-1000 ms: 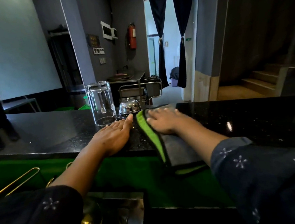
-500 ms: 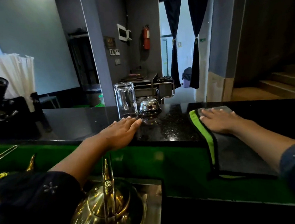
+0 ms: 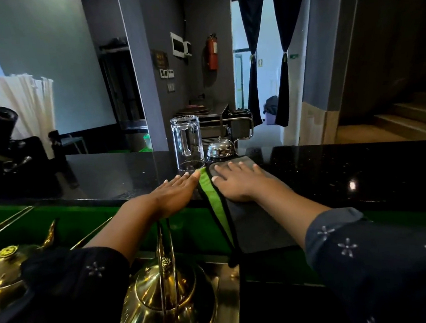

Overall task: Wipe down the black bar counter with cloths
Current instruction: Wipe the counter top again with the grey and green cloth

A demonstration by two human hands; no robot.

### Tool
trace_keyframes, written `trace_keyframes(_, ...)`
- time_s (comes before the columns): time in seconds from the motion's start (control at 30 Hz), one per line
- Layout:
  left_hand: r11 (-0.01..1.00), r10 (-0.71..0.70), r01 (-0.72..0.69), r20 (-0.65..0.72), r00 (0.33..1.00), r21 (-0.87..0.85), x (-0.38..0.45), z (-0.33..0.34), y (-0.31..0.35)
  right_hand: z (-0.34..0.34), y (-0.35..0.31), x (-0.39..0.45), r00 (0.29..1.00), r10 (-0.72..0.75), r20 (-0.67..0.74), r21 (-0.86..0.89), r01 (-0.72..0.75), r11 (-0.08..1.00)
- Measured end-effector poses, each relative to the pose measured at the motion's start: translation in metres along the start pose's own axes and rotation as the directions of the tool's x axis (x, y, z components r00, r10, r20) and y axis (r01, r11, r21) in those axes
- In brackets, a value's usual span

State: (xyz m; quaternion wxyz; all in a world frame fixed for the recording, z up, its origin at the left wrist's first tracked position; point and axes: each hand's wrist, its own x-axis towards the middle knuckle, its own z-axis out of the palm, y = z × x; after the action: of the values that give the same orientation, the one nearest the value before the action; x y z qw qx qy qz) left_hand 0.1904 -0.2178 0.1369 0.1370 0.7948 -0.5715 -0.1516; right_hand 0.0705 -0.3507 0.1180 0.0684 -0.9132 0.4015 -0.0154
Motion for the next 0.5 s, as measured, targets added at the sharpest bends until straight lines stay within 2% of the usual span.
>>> trace_keyframes(0.13, 0.998, 0.005, -0.004, 0.002, 1.000, -0.055, -0.013, -0.004, 0.010, -0.007, 0.037, -0.013, 1.000, -0.026, 0.005, 0.016, 0.026, 1.000)
trace_keyframes(0.33, 0.990, 0.014, -0.013, 0.006, 1.000, -0.142, -0.013, -0.003, 0.006, -0.019, 0.119, -0.024, 0.962, 0.269, -0.035, 0.009, -0.269, 0.963)
trace_keyframes(0.43, 0.985, 0.022, -0.020, 0.009, 1.000, -0.171, -0.011, -0.004, 0.005, -0.020, 0.116, -0.021, 0.936, 0.351, -0.043, -0.013, -0.351, 0.936)
trace_keyframes(0.5, 0.983, 0.017, -0.015, 0.012, 1.000, -0.181, -0.009, -0.003, 0.004, -0.017, 0.091, -0.013, 0.946, 0.319, -0.063, -0.059, -0.323, 0.945)
